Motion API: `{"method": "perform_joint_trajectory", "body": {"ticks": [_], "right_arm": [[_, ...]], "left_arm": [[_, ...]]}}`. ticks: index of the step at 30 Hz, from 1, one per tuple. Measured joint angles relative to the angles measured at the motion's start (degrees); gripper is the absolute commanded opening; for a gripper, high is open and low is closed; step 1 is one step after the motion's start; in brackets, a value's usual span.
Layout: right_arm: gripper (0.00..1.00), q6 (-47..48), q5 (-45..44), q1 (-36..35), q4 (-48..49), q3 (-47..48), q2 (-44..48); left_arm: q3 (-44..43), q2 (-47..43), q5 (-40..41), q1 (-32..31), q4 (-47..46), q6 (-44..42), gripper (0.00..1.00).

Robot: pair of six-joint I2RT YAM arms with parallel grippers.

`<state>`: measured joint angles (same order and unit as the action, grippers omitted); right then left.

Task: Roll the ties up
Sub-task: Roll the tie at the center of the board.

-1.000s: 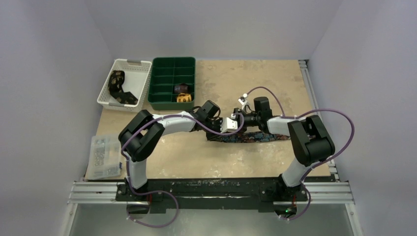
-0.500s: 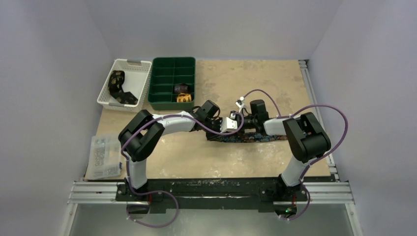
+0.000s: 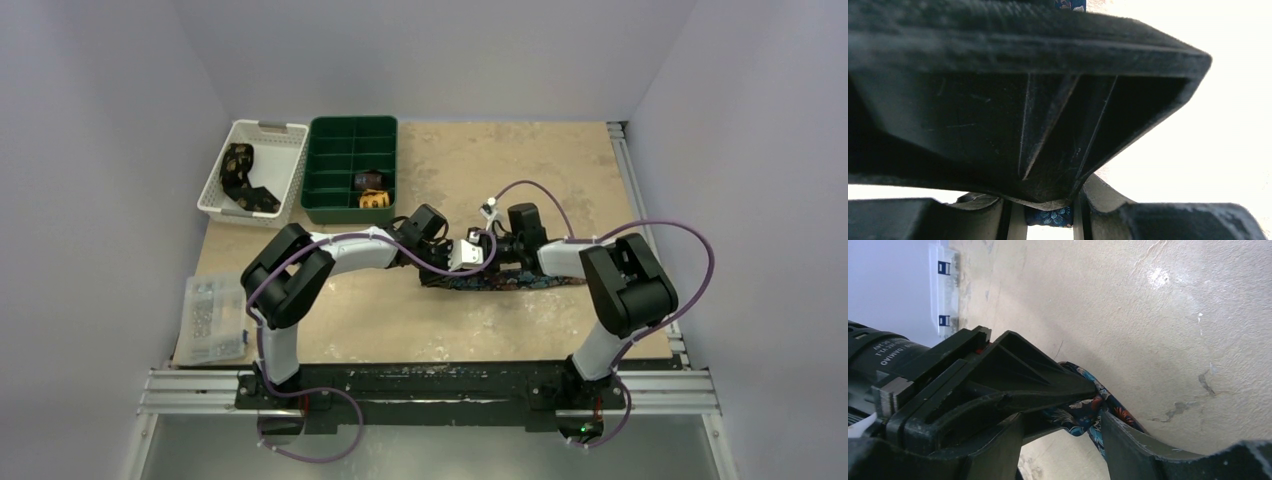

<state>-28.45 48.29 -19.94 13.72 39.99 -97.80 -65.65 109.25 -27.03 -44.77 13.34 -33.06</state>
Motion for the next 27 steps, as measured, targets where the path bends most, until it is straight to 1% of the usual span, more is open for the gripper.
{"method": "perform_joint_trajectory", "body": {"ticks": [6,10,14,23,27], "right_arm": [[0.45,-4.15,-1.60,-0.57,-1.42,0.15,1.18],[0.43,-7.87,-3.34,-1.46,-2.19,0.22,1.75],[0.36,-9.53,-4.94,-1.88,-1.25,-0.68,2.47],[0.39,-11.96,-4.76,-1.25,6.69,-5.01,2.29],[0.44,-13.62,-4.70,-0.57,9.40,-6.86,2.32]], "left_arm": [[-0.02,0.02,-0.02,0.02,0.00,0.02,0.12],[-0.02,0.02,-0.02,0.02,0.00,0.07,0.12],[-0.02,0.02,0.00,0.02,-0.02,0.48,0.12],[-0.02,0.04,0.02,0.02,-0.02,0.52,0.12],[-0.02,0.04,0.02,0.02,-0.02,0.66,0.12]]}}
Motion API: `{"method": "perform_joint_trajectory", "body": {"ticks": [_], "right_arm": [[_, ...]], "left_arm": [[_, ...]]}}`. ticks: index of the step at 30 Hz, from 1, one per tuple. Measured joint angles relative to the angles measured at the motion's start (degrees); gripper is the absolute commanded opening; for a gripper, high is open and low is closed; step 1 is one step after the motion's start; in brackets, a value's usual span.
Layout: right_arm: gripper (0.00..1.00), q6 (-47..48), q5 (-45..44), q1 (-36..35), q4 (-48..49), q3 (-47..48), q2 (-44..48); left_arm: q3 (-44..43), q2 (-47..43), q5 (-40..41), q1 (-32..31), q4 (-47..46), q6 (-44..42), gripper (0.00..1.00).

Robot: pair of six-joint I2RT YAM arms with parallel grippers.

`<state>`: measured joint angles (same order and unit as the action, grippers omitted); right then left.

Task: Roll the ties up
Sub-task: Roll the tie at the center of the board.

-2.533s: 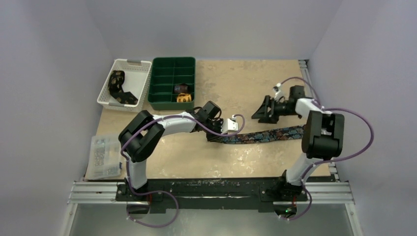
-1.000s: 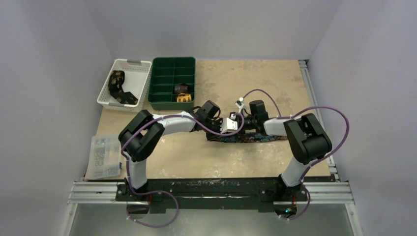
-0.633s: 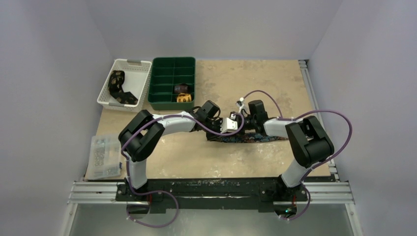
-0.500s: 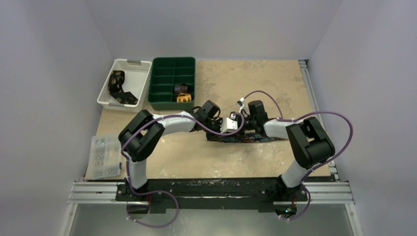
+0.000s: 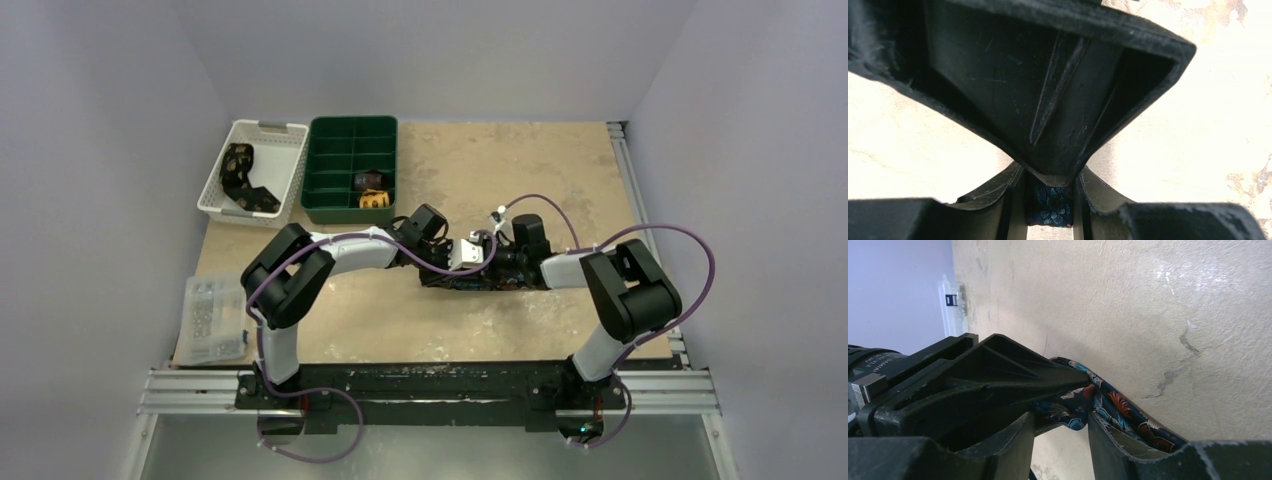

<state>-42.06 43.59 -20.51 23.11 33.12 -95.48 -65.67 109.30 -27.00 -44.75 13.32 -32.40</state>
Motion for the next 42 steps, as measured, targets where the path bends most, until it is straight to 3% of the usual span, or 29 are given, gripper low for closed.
{"method": "perform_joint_trajectory", "body": {"ticks": [8,21,23,26,27,34,42], "right_arm": [[0.49,-0.55,-1.92,0.33,-2.40,-0.13,0.11],[0.44,-4.96,0.17,-0.72,3.87,-0.11,-1.60],[0.33,-5.07,1.16,-0.68,4.63,0.44,-3.43],[0.04,-4.15,2.12,-0.48,4.50,1.70,-5.73],[0.00,-4.00,2.51,-0.35,4.37,2.08,-6.58],[0.00,2.32,4.20,0.15,-2.71,6.16,-7.76],[0.00,9.14,6.51,0.72,-10.29,10.51,-10.60]], "left_arm": [[0.00,0.02,0.00,0.00,-0.04,0.24,0.12],[-0.11,0.11,0.00,0.00,0.04,0.24,0.13],[-0.13,0.11,0.00,0.00,0.07,0.24,0.13],[-0.37,0.11,0.20,0.15,0.70,0.26,0.13],[-0.42,0.11,0.24,0.28,0.92,0.24,0.15],[-0.44,0.07,0.37,0.55,1.07,0.42,0.36],[3.34,-1.51,-1.88,1.44,-4.35,2.86,0.45]]}}
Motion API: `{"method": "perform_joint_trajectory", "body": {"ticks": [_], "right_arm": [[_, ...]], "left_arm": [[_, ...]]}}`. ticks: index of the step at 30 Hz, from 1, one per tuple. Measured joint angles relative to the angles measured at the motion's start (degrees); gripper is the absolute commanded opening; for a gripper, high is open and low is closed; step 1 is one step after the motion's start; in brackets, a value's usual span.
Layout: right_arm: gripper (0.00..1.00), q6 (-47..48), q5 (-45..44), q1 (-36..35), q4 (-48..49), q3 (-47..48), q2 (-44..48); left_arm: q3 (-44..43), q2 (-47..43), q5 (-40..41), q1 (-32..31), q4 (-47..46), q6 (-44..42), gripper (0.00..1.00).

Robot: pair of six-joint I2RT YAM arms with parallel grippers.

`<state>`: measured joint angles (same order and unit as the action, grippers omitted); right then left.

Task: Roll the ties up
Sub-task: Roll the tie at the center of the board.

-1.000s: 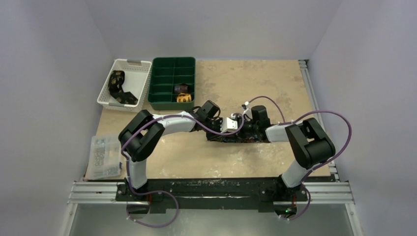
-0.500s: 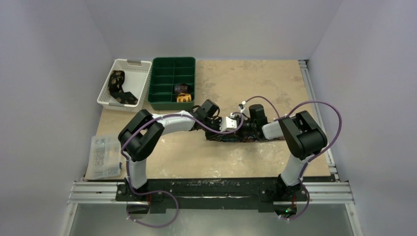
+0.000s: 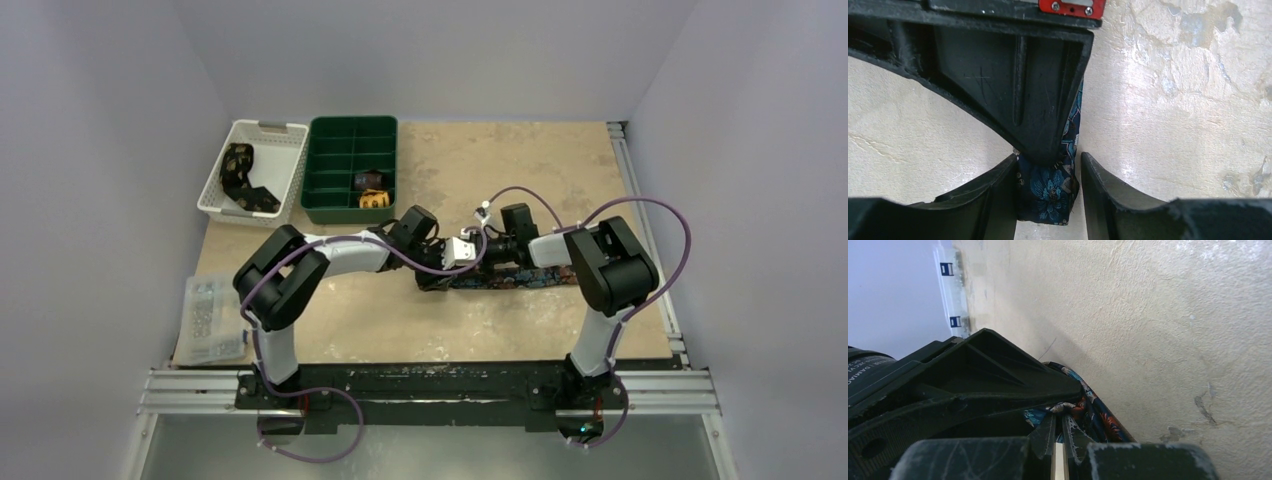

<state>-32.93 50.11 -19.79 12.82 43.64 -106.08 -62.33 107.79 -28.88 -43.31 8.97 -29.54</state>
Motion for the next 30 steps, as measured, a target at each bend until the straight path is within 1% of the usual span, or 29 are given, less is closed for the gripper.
{"method": "perform_joint_trajectory", "body": {"ticks": [6,13,16,20,24,26,28,29,30], "right_arm": [[0.00,2.73,0.37,0.04,-1.99,1.05,-0.37],[0.00,5.16,-0.98,0.39,-3.78,1.53,-0.42],[0.00,5.73,-1.40,0.63,-4.59,1.70,-0.42],[0.00,6.19,-1.60,0.63,-5.22,1.97,-0.42],[0.00,6.25,-1.81,0.63,-5.77,2.14,-0.42],[0.00,6.25,-1.97,0.63,-6.08,2.29,-0.46],[0.00,6.38,-1.95,0.63,-6.49,2.56,-0.63],[0.00,6.40,-1.92,0.68,-6.73,2.73,-0.79],[0.00,6.43,-1.88,0.70,-6.95,2.86,-0.87]], "left_arm": [[5.88,-1.90,-2.67,1.22,-9.38,3.34,0.48],[17.27,-4.61,-5.57,4.35,-27.52,8.66,0.52],[20.37,-5.07,-6.08,4.68,-32.76,9.64,0.52],[21.77,-5.03,-6.21,4.79,-36.15,10.60,0.53],[21.94,-4.79,-5.57,5.09,-37.73,10.99,0.62],[21.94,-4.76,-5.33,5.33,-38.58,10.97,0.64],[21.94,-4.76,-5.35,5.38,-39.30,10.97,0.65],[21.94,-4.76,-5.44,5.38,-39.65,10.97,0.63],[21.94,-4.76,-5.57,5.35,-39.87,10.99,0.60]]}}
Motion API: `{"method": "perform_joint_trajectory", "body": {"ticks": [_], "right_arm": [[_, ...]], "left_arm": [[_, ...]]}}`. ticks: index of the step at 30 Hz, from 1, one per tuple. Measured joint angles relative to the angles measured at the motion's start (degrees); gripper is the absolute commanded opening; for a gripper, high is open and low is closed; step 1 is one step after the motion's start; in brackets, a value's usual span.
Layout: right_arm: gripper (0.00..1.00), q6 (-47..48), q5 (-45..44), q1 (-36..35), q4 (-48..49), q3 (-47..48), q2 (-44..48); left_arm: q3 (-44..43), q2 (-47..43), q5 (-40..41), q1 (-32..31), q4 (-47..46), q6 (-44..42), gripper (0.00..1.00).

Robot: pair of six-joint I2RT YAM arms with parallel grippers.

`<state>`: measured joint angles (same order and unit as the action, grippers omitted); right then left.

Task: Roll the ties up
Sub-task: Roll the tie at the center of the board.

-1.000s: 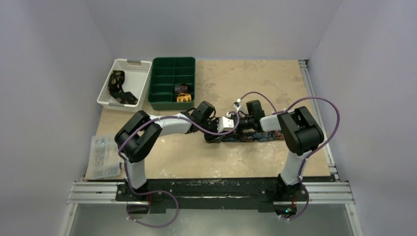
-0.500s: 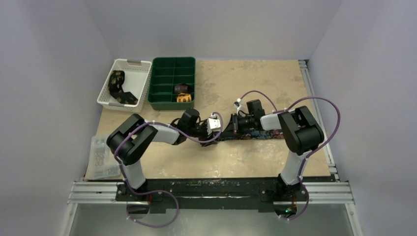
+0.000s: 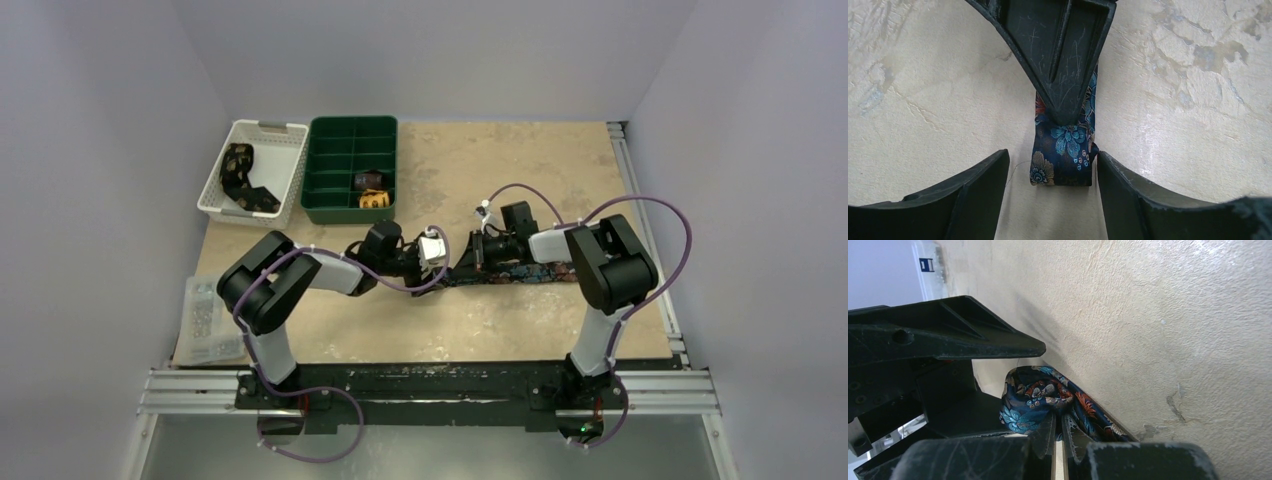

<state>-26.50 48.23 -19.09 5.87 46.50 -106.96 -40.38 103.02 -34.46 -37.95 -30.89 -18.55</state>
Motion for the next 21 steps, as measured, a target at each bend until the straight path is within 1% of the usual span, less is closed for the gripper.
{"method": "perform_joint_trajectory", "body": {"ticks": [3,5,7,8,9,10,11,14,18,21], "right_arm": [[0.00,0.04,0.17,0.04,-0.28,0.17,-0.13],[0.00,0.11,0.26,0.04,-0.28,0.17,-0.15],[0.00,0.24,0.28,0.04,-0.28,0.15,-0.13],[0.00,0.24,0.26,0.09,-0.24,0.07,0.02],[0.02,0.26,0.13,0.09,-0.13,-0.15,0.28],[0.10,0.28,-0.11,0.11,-0.04,-0.39,0.61],[0.16,0.46,-0.35,0.13,-0.07,-0.66,1.05],[0.27,1.68,-1.11,0.44,-1.70,-0.90,2.51],[0.39,4.39,-1.25,2.10,-6.95,-0.74,5.20],[0.45,6.54,-1.03,4.37,-11.74,-0.74,7.74]], "left_arm": [[0.00,0.15,-0.50,-0.11,-0.31,0.24,0.41],[0.00,0.48,-1.18,-0.11,-0.22,0.76,0.31],[-0.20,0.81,-1.70,-0.37,0.35,0.92,0.24],[-0.55,0.83,-1.86,-0.44,1.14,0.79,0.23],[-1.44,0.81,-2.10,-0.46,2.93,0.26,0.21],[-1.73,0.81,-2.10,-0.50,3.41,0.11,0.20],[-2.73,0.83,-1.97,-0.74,5.44,-0.68,0.18],[-7.21,0.98,-0.48,-1.95,13.81,-3.89,0.16],[-12.13,1.33,2.36,-3.74,23.17,-8.44,0.15],[-14.73,1.73,4.15,-4.48,28.20,-10.54,0.15]]}}
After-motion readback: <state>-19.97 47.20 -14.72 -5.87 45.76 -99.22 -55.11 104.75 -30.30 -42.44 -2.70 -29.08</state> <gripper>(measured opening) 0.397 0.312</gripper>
